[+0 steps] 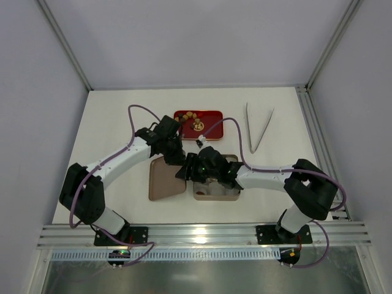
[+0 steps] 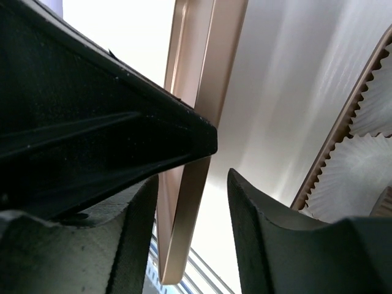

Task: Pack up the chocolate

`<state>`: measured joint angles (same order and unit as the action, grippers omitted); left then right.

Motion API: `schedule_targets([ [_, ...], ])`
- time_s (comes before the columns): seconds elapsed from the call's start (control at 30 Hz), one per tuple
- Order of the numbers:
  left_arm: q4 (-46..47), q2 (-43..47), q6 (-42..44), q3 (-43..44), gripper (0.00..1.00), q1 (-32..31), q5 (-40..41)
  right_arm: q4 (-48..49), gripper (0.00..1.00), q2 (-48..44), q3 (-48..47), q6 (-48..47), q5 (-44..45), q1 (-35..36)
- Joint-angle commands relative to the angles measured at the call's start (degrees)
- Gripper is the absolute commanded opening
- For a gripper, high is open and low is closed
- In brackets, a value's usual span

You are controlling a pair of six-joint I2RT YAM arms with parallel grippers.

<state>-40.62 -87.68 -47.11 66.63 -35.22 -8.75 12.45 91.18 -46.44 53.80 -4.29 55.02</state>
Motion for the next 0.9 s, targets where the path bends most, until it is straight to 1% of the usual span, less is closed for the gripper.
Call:
schedule_targets([
  [0.0,3.09,2.43,-1.49,1.66,0.00,-0.20,-2.93,4.43,0.50,0.84,-2.69,0.34,2.10,0.52],
  [0.03,3.09,2.51,-1.75,1.57,0.00,-0.20,-3.20,4.43,0.47,1.02,-2.70,0.51,2.18,0.52],
  [0.1,3.62,2.51,-2.02,1.57,0.00,-0.11,-3.64,4.52,0.43,1.20,-2.78,0.52,2.27,0.52],
  [0.17,3.97,2.43,-2.46,1.57,0.00,-0.20,-3.81,4.87,0.37,1.46,-2.43,0.69,2.27,0.52],
  [0.2,4.14,2.43,-2.54,1.57,0.00,-0.11,-3.90,5.30,0.32,1.55,-2.35,1.04,2.19,0.52],
  [0.27,4.41,2.51,-2.81,1.48,0.01,-0.02,-3.99,5.66,0.26,1.64,-2.08,1.31,2.01,0.52],
  [0.3,4.76,2.60,-2.90,1.40,0.02,-0.02,-3.82,5.57,0.21,1.55,-2.08,1.39,2.01,0.52],
  [0.33,4.85,2.69,-2.90,1.40,0.05,-0.02,-3.81,5.57,0.18,1.20,-1.99,1.31,2.01,0.52],
  [0.37,4.85,2.86,-2.90,1.40,0.11,-0.02,-3.64,5.66,0.15,1.02,-1.91,1.31,2.10,0.44],
  [0.43,4.85,3.21,-2.72,1.31,0.14,0.15,-2.68,5.40,0.09,0.50,-1.82,1.13,2.27,0.52],
  [0.47,4.85,3.48,-2.63,1.22,0.20,0.24,-2.32,5.22,0.07,-0.12,-1.73,1.04,2.53,0.52],
  [0.5,4.85,3.65,-2.55,1.05,0.22,0.42,-2.06,5.04,0.05,-0.30,-1.73,0.96,2.62,0.52],
  [0.57,4.76,4.01,-2.20,0.96,0.27,1.20,-1.01,4.43,0.04,-1.08,-1.82,0.87,2.62,0.52],
  [0.6,4.59,4.44,-1.93,0.87,0.35,1.47,-0.57,4.17,0.04,-1.26,-1.73,0.87,2.62,0.52],
  [0.63,4.50,4.71,-1.32,0.96,0.37,1.91,-0.21,3.90,0.04,-1.53,-1.82,0.87,2.62,0.52],
  [0.67,4.41,4.97,-1.05,0.96,0.43,2.69,-0.04,3.47,0.04,-1.88,-1.82,0.95,2.62,0.52],
  [0.7,4.41,5.67,-0.53,1.31,0.46,3.14,0.31,3.11,0.04,-2.05,-1.90,1.04,2.71,0.61],
  [0.77,4.24,6.29,1.58,2.18,0.54,4.02,0.84,2.41,0.04,-2.49,-2.25,1.13,2.54,0.52],
  [0.8,3.71,6.55,2.54,3.49,0.60,4.98,1.19,1.62,0.04,-3.02,-2.34,1.30,2.36,0.44],
  [0.87,1.87,7.87,5.87,5.34,0.65,5.78,2.59,-1.88,0.04,-4.07,-3.83,0.78,2.19,-0.26],
])
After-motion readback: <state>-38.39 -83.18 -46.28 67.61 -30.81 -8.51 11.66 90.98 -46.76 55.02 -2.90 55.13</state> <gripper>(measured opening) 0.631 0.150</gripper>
